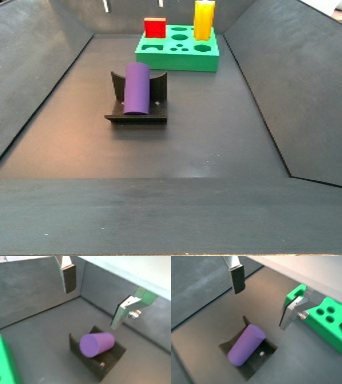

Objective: Pick up the round object. Move up. Place the round object on the fixture. Regrasp the round object. Move to above the board. Insert the round object.
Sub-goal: Regrasp the round object.

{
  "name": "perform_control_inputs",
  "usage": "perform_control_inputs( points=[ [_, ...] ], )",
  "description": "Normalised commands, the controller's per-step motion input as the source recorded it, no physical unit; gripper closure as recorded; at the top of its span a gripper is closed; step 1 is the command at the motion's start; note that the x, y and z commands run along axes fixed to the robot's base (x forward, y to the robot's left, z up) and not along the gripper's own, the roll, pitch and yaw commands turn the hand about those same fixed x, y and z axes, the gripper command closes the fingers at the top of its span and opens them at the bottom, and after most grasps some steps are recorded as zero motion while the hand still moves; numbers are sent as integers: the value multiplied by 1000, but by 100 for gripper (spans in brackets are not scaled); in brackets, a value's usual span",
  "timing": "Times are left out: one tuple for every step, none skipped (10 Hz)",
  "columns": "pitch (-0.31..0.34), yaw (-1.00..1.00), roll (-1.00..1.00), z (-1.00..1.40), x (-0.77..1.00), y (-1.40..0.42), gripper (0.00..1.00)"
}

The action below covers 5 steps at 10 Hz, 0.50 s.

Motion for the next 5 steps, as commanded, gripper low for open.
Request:
perform_control_inputs(
  points=[
    [8,38,1000,0,17,-23,0],
    [18,41,1000,-13,36,-23,0],
    [31,44,1000,-12,50,-27,0],
    [42,48,1000,-16,63,-30,0],
    [51,51,1000,-19,73,-31,0]
  ],
)
